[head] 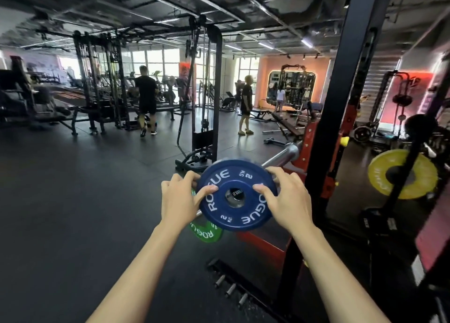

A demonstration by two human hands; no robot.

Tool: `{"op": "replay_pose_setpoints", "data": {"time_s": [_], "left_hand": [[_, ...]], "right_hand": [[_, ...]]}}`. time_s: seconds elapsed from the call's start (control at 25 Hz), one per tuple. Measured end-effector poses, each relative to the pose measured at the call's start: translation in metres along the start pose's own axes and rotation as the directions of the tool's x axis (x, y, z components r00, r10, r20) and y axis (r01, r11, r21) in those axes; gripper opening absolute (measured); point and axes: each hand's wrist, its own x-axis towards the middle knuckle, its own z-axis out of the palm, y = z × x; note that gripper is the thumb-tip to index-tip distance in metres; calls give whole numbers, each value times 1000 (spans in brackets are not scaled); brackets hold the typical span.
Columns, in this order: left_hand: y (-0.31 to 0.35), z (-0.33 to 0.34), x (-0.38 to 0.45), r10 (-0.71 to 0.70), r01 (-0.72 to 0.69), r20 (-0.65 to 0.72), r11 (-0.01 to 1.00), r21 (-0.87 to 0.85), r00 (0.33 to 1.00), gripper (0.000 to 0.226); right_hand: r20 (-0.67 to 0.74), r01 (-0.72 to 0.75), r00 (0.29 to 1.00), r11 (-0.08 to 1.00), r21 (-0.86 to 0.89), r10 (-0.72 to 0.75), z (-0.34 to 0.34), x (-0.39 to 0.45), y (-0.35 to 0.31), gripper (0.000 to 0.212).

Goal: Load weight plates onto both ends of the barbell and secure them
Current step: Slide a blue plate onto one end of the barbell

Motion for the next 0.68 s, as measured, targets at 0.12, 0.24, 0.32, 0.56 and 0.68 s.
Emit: {"op": "replay_pose_setpoints", "data": {"time_s": [0.12,0.24,0.32,0.56,0.68], "left_hand": [[-14,24,15,-1,2,50,1000,-25,999,67],[-24,47,23,32,-26,74,996,-83,997,67],[-29,56,36,65,-52,100,990,-128,993,66],[-45,80,66,200,-157,172,959,-234,965,65],[-44,95,76,238,-172,189,935,-309,953,58]], "right_hand": [[-20,-45,999,999,-24,45,19,2,6,38],[-42,-101,994,993,-63,98,30,0,8,36],[-76,-138,989,985,-102,131,33,2,5,37],[-237,-284,942,941,-183,238,47,-13,-12,40],[-307,-359,907,909,-211,287,60,-14,-12,43]]}}
